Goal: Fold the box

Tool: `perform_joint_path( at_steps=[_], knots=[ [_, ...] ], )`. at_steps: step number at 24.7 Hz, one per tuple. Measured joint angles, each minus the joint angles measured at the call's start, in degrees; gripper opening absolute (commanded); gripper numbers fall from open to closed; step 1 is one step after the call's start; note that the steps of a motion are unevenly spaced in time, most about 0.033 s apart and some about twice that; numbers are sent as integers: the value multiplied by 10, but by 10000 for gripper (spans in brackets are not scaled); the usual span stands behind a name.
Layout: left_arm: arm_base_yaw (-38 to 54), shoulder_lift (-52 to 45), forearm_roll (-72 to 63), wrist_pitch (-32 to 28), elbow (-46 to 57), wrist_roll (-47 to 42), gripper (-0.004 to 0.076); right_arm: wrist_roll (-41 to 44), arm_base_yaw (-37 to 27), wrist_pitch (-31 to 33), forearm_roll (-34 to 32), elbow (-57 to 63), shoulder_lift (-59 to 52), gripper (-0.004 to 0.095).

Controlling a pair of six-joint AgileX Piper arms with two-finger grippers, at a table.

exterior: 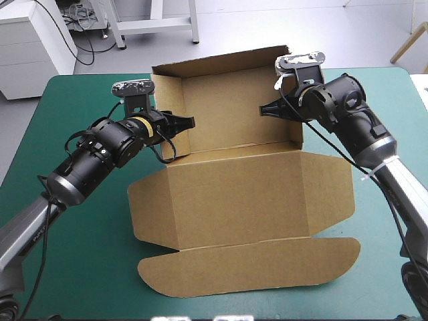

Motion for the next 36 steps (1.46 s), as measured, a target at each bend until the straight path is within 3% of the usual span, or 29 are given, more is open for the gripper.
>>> perform_joint_path(
  at_steps=[4, 12, 19, 25, 36],
  knots=[
    [0, 8, 1, -1, 0, 3, -13, -1, 0, 2, -6, 0, 0, -8],
    [1, 18, -33, 28, -24, 76, -10, -12, -2, 29, 1, -1, 0, -8],
    [2, 193, -74, 315, -317, 189, -10, -38, -32, 131, 70, -19, 20, -8],
    [25, 291, -152, 324, -372, 214, -10, -60, -66, 150, 86, -19, 69, -8],
    [63, 347, -198, 324, -372, 223, -10, -91, -90, 131, 135, -19, 164, -8]
  ],
)
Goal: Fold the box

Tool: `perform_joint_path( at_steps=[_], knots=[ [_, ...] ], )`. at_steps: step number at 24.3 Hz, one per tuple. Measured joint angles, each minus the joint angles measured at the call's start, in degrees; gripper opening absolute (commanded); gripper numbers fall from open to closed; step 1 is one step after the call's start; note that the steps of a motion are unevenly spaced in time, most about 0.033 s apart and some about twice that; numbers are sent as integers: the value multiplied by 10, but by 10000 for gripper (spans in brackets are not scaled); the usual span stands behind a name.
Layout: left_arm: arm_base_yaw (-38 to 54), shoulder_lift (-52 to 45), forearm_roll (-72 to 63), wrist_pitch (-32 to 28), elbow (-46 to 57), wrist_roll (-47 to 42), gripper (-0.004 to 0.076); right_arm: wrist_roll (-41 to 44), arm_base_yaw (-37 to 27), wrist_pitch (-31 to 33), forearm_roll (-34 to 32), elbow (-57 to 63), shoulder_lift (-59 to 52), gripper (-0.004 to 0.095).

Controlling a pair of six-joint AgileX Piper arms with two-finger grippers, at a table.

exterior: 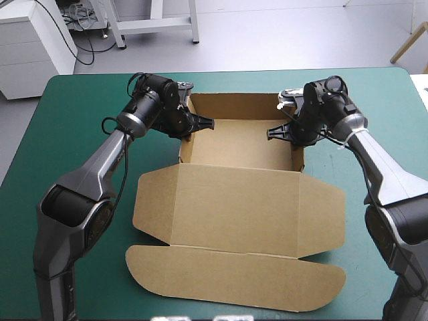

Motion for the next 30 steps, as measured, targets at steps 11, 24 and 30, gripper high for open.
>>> perform_joint_path(
  at_steps=[11, 24, 30],
  knots=[
    [2, 41, 3, 0, -2, 1, -10, -10, -1, -17, 7, 0, 43, -7],
    [1, 48, -9, -6, -5, 40, 468, -35, 2, -37, 44, 0, 47, 852],
    [6, 54, -17, -8, -5, 40, 511, -33, 2, -44, 48, 0, 47, 851]
  ],
)
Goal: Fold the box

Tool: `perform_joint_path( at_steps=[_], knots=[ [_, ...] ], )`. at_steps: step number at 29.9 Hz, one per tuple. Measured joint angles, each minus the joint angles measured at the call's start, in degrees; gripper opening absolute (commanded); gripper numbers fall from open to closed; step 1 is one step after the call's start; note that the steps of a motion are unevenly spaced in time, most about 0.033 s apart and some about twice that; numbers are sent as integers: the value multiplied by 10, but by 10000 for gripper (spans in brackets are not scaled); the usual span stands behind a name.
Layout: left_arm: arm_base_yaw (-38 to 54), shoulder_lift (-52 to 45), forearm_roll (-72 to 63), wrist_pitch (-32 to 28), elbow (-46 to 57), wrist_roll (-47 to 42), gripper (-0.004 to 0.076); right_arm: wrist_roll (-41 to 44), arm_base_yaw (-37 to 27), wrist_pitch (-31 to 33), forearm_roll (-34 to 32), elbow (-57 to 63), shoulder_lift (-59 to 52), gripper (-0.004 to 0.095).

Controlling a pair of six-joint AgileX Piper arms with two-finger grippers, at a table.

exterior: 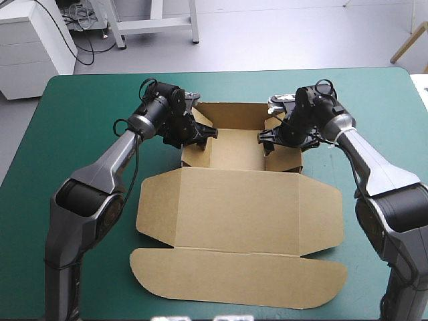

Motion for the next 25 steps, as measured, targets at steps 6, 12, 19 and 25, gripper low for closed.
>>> perform_joint_path(
  at_steps=[6, 12, 19, 25],
  knots=[
    [9, 0, -15, 0, -14, 0, 511, 8, 0, 0, -1, -5, 0, 851],
    [15, -2, -23, 0, -63, 7, 511, 15, -9, 24, -1, -55, -7, 851],
    [20, -60, -22, 5, -118, 42, 510, 25, -24, 52, -25, -92, -89, 850],
    [26, -166, 17, 6, -123, 85, 300, 37, -25, 60, -37, -92, -168, 850]
  ],
)
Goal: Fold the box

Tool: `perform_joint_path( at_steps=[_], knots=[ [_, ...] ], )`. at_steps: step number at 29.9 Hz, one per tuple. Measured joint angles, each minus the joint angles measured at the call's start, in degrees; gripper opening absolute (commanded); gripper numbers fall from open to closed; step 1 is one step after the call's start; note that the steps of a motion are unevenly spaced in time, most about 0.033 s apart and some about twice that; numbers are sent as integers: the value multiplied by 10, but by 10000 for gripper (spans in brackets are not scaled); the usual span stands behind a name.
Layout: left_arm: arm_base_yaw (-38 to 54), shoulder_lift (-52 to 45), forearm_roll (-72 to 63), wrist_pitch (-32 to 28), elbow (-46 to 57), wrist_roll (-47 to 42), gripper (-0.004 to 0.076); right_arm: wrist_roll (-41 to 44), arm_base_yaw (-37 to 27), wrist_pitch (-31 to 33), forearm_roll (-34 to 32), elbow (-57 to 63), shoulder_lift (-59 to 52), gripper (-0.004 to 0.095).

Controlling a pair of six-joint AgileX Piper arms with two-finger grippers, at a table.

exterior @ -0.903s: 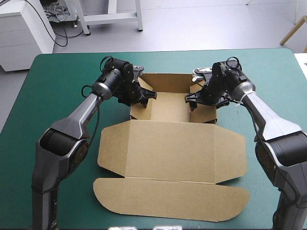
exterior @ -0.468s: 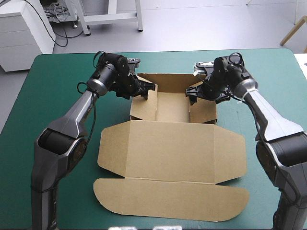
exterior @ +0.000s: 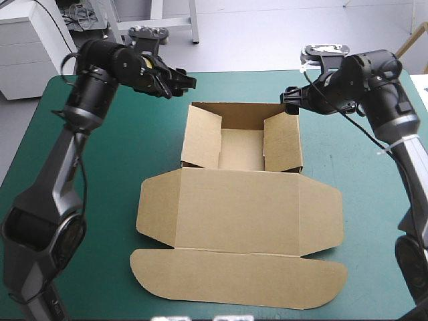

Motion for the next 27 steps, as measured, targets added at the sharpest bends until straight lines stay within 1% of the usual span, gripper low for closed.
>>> perform_joint_path(
  at_steps=[1, 2, 3, 4, 9, 14, 19, 27],
  knots=[
    [0, -20, 9, 0, -1, 6, 190, 2, 0, 0, 0, 3, -12, 850],
    [0, -39, 21, 0, -2, 14, 112, 4, 0, 1, 0, 7, -23, 850],
    [0, -59, 33, 0, -2, 21, 36, 6, 0, 1, 0, 12, -32, 851],
    [0, -74, 41, 0, -2, 27, -6, 6, 0, 1, 0, 20, -41, 850],
    [1, -168, 67, 0, 23, 62, -10, 11, 0, 5, 0, 61, -67, 851],
    [1, -271, 80, 1, 107, 67, -10, 13, 0, 5, 0, 76, -60, 850],
    [2, -375, 75, 1, 230, 67, -10, 14, 0, 3, 6, 77, -26, 851],
    [2, -535, 66, 1, 459, 67, -10, 14, 0, -15, 15, 77, 75, 850]
  ],
)
